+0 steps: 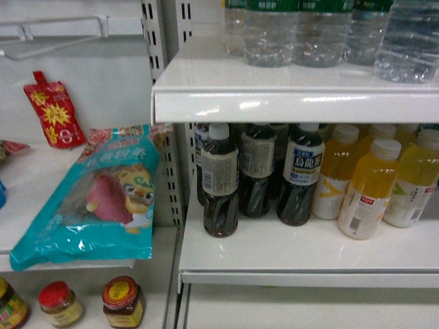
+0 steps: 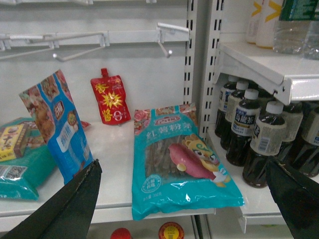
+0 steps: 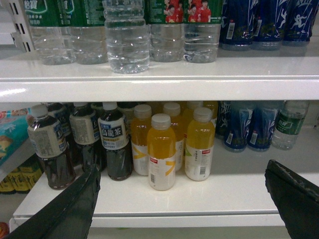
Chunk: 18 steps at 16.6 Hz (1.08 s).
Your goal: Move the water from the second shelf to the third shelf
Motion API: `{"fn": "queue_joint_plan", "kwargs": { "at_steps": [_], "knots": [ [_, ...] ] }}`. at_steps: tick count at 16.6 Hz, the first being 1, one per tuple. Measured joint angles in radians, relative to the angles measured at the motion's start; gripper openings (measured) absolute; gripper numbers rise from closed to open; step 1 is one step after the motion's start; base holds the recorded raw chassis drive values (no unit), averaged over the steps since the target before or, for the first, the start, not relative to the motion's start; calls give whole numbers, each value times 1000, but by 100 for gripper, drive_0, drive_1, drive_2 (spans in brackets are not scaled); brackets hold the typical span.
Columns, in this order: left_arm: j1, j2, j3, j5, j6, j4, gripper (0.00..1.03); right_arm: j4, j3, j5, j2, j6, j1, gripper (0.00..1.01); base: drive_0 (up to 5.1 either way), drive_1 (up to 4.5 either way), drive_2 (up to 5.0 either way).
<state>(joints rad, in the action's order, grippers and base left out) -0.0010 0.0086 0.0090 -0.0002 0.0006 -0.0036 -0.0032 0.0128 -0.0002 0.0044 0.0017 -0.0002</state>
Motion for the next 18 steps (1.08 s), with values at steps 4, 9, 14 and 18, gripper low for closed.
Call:
{"fn": "queue_joint_plan", "kwargs": {
  "at_steps": [4,9,14,18],
  "knots": [
    [0,0,0,0,0,0,98,1,0,1,0,1,0,98,0,0,0],
    [0,0,0,0,0,-4,98,-3,0,0,0,-3,0,98,0,0,0],
    [0,0,0,0,0,-2,98,-2,0,0,0,-2,0,98,0,0,0],
    [0,0,0,0,0,-1,98,-2,0,0,0,-2,0,98,0,0,0]
  ]
}}
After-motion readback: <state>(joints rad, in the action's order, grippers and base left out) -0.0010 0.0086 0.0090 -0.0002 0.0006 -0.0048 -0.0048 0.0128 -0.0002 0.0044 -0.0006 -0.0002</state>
